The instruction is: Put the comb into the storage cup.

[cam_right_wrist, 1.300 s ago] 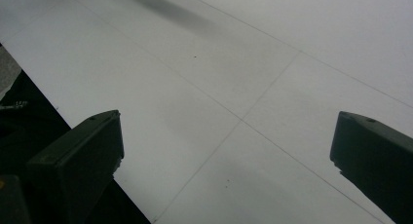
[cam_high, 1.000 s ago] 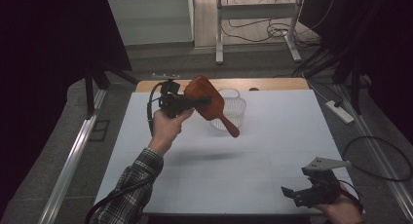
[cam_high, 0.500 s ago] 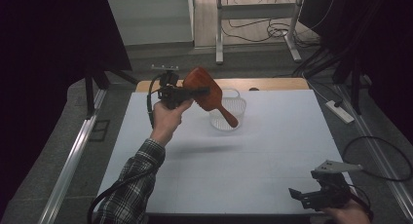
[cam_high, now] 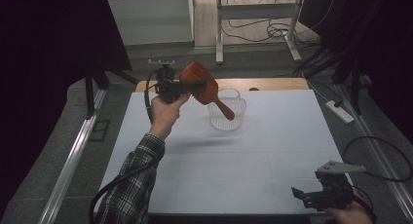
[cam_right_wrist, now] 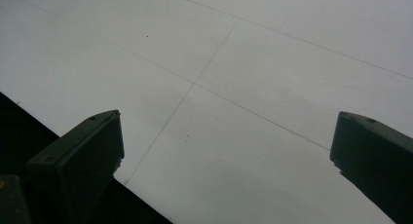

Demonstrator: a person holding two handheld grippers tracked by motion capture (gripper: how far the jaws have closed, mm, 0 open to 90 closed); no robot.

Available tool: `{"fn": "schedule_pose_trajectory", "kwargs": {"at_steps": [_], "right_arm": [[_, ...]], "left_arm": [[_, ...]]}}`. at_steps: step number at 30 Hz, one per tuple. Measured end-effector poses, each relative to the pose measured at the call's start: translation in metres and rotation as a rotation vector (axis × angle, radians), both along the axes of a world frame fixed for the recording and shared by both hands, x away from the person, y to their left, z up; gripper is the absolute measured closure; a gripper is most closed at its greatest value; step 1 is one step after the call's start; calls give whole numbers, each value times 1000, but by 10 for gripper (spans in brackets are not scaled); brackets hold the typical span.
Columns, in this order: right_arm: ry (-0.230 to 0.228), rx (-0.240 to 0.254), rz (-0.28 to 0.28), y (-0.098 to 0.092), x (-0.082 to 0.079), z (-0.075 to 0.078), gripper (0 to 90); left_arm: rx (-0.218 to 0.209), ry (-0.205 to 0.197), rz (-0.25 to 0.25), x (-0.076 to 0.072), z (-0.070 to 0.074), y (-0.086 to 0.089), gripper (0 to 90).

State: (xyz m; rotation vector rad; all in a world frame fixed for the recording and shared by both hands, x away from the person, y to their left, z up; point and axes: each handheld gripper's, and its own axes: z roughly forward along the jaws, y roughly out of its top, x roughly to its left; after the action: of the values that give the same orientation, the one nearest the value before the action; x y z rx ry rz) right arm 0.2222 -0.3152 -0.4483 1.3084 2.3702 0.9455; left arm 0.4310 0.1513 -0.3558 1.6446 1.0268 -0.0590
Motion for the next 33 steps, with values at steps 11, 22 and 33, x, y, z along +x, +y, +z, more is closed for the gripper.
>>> {"fn": "schedule_pose_trajectory", "kwargs": {"at_steps": [11,22,33], "right_arm": [[12,-8,2,1,1,-1,0],[19,-9,10,2,1,-1,0],[14,-23,21,3,0,-1,4]], "left_arm": [[10,-9,47,11,2,-1,535],[33,-5,72,22,-4,-10,536],[37,9,77,32,-21,-26,536]]}}
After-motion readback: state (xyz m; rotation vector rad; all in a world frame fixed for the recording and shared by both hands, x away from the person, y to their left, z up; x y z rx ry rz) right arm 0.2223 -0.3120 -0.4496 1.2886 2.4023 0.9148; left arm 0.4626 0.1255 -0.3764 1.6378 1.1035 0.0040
